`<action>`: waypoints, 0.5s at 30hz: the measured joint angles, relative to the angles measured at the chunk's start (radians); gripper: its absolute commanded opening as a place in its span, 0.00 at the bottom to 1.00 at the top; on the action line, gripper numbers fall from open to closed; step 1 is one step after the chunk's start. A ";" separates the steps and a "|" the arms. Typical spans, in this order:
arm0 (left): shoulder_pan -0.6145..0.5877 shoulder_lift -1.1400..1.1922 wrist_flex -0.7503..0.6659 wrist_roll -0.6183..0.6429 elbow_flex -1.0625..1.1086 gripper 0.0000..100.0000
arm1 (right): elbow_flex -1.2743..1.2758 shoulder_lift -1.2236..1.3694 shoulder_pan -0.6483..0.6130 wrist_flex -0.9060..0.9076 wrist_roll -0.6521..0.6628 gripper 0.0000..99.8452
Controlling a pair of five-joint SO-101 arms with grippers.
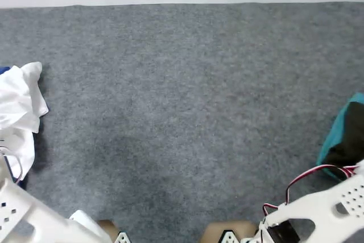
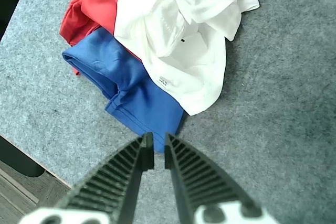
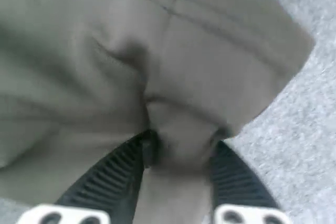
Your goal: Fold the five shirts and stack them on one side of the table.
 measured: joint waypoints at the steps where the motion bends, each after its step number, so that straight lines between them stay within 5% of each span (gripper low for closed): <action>1: 0.000 0.000 0.000 0.000 0.000 0.05 | -0.026 -0.002 0.002 0.015 -0.006 0.25; 8: 0.000 0.000 0.000 0.000 0.000 0.05 | -0.170 -0.095 -0.083 0.233 -0.017 0.24; 15: 0.000 0.000 0.000 0.000 0.000 0.05 | -0.121 -0.149 -0.180 0.272 -0.074 0.02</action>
